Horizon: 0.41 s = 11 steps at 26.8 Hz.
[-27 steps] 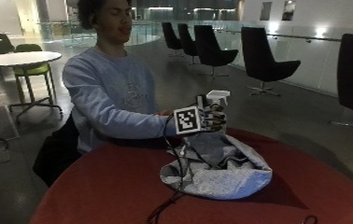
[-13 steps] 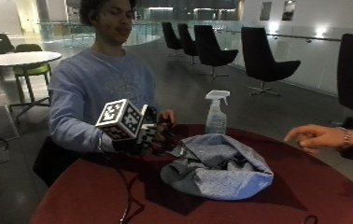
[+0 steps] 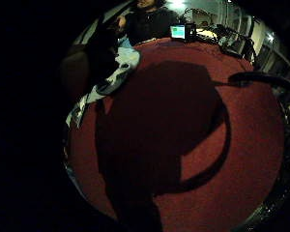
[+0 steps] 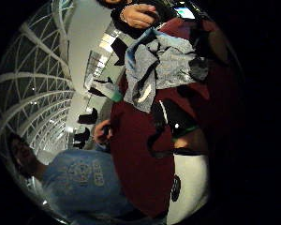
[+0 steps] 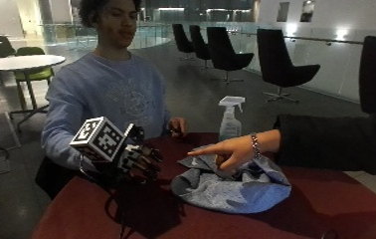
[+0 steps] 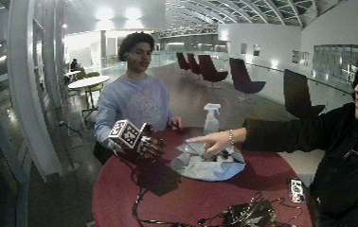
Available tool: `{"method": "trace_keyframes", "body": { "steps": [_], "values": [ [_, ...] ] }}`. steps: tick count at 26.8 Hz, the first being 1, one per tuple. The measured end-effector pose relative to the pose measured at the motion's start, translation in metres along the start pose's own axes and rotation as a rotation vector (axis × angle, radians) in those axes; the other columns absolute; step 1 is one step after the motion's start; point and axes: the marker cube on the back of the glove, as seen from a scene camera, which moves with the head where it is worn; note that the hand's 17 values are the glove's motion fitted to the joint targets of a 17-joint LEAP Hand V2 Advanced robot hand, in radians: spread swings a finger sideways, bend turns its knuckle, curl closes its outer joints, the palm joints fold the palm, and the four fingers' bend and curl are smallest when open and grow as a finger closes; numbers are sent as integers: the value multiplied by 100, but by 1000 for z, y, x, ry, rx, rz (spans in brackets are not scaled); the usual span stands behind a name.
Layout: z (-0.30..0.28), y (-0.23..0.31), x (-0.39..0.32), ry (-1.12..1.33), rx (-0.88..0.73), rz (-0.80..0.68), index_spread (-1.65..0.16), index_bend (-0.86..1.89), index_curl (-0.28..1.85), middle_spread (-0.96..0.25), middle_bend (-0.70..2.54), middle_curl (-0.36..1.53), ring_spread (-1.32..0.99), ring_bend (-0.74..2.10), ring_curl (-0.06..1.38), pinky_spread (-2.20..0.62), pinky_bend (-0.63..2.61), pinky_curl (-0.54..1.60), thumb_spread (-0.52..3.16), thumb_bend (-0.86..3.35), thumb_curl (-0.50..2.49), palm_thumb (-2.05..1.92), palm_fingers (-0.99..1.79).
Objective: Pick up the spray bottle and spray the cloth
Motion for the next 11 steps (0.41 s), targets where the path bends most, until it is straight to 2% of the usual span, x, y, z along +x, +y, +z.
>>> {"method": "trace_keyframes", "body": {
  "steps": [11],
  "values": [
    [0, -2, 0, 15, -4, -11, -31, 16, 37, -4, 32, 44, -2, 37, 37, 17, 14, 23, 105, -2, 45, 78, 85]
  ]
}}
